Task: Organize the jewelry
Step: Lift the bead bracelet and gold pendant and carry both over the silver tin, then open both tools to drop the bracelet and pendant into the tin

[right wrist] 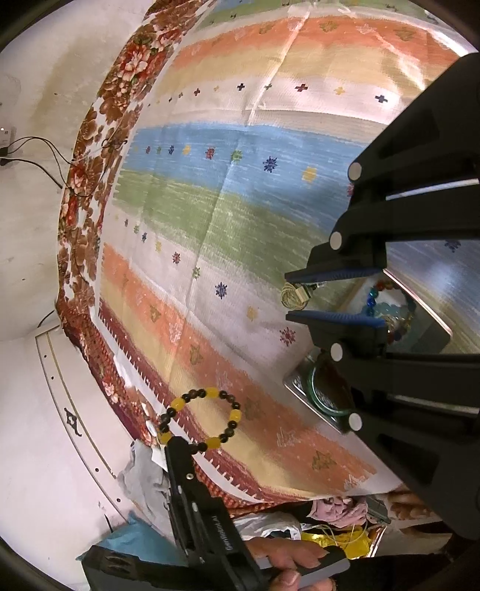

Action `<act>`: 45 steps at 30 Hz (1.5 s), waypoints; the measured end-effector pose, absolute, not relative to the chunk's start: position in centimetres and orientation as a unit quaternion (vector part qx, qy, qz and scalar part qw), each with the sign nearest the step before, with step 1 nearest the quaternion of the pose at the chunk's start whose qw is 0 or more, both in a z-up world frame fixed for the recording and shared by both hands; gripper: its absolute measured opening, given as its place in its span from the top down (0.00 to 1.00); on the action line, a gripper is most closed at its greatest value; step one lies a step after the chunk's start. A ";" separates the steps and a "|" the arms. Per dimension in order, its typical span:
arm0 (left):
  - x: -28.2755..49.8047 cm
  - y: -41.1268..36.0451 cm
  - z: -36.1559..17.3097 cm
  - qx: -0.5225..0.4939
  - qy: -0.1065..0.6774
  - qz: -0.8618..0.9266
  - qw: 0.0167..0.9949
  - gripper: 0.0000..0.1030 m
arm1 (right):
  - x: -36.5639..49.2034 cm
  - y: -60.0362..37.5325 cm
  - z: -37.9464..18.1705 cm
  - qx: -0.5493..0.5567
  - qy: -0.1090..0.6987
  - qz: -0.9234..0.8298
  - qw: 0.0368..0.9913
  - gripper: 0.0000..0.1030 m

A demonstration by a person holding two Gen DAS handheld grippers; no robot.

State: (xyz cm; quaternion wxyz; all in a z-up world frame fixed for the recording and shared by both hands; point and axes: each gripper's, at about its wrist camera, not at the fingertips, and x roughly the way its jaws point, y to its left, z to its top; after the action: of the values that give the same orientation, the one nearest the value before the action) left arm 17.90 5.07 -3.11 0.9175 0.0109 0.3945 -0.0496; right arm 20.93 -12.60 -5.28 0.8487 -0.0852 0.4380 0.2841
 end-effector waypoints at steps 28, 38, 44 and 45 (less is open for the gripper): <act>12.2 -1.4 -3.5 0.018 0.400 -0.132 0.907 0.90 | 16.3 -12.4 -4.8 -0.079 0.440 0.301 0.842 0.84; 12.1 -2.7 -4.0 0.026 0.406 -0.139 0.903 0.90 | 15.9 -12.6 -4.6 -0.092 0.438 0.297 0.843 0.84; 12.6 -2.7 -4.3 0.018 0.412 -0.133 0.901 0.89 | 16.2 -12.7 -4.7 -0.089 0.442 0.296 0.842 0.84; 12.7 -2.5 -4.3 0.017 0.412 -0.133 0.901 0.89 | 16.3 -12.7 -4.8 -0.089 0.443 0.296 0.842 0.81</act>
State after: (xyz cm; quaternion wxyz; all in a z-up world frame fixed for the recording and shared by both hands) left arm 12.66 -2.54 -4.28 0.9010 0.0173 0.4125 -0.1335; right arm 16.28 -12.71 -4.76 0.8417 -0.0892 0.4427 0.2959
